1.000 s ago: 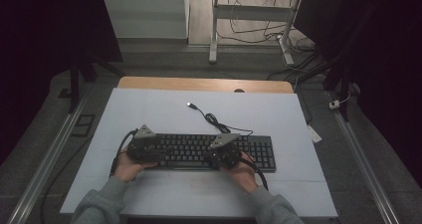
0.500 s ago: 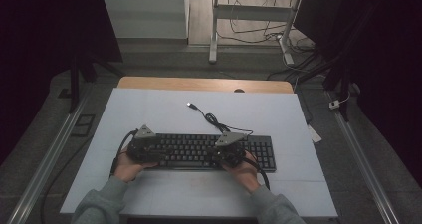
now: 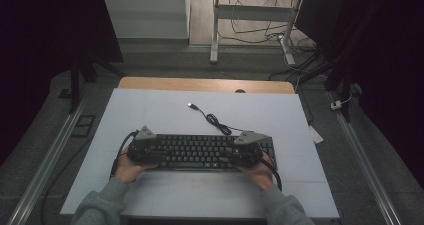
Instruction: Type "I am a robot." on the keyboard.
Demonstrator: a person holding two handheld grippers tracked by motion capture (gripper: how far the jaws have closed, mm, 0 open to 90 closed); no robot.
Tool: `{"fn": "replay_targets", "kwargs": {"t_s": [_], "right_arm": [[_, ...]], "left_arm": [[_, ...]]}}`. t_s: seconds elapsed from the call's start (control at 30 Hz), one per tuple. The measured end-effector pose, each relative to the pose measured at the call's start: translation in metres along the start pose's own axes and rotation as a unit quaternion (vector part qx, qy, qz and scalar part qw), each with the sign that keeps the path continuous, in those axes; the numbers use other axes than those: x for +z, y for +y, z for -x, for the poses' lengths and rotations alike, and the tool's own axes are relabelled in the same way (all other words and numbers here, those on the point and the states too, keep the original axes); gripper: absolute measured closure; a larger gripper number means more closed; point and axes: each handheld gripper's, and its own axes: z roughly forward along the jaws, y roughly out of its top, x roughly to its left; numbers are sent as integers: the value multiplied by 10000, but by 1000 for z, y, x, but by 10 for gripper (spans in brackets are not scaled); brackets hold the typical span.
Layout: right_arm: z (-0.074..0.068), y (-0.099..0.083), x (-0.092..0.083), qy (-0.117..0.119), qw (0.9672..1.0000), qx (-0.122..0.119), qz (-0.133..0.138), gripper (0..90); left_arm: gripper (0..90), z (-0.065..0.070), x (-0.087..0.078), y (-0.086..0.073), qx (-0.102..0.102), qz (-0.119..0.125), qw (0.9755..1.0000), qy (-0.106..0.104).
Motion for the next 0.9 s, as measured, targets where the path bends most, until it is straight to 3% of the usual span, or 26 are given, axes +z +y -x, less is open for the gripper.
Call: {"fn": "replay_targets", "kwargs": {"t_s": [0.53,0.73,0.9], "right_arm": [[19,-19,-31,-327,9994,141,11,520],[23,-31,-49,-530,9985,102,-59,515],[28,-46,-70,-694,9973,257,12,515]], "left_arm": [[347,0,-8,-6,-59,51,10000,47],[347,0,-17,-17,-138,64,9998,85],[347,-1,-28,-28,-218,107,9996,152]]}}
